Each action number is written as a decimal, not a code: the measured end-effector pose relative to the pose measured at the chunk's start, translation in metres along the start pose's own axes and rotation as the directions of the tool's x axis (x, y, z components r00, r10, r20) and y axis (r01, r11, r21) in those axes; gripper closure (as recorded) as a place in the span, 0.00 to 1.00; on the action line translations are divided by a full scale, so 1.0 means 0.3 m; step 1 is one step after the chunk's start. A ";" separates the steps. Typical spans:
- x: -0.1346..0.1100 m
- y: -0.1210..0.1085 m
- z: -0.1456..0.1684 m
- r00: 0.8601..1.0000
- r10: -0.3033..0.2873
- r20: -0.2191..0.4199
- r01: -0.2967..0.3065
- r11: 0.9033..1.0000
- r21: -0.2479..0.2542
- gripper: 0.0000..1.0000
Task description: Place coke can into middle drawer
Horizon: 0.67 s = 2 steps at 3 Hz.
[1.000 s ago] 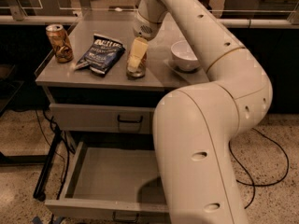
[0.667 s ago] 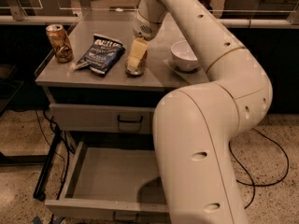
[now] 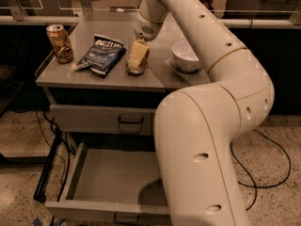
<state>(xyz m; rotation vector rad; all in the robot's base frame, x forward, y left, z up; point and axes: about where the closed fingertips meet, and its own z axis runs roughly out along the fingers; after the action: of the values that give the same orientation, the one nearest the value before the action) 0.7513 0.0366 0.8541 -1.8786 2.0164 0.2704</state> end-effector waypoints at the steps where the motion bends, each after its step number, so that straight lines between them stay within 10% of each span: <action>1: 0.000 0.000 0.000 1.000 0.000 0.000 0.000 1.000 0.000 0.96; 2: -0.013 -0.010 -0.053 0.999 -0.021 0.026 0.020 0.998 0.054 1.00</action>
Offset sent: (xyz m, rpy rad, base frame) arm -0.0189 -0.0130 0.0435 0.0483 -0.1577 0.0002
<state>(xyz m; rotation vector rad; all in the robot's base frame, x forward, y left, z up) 0.7524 0.0339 0.8705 -1.8521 1.9668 0.2315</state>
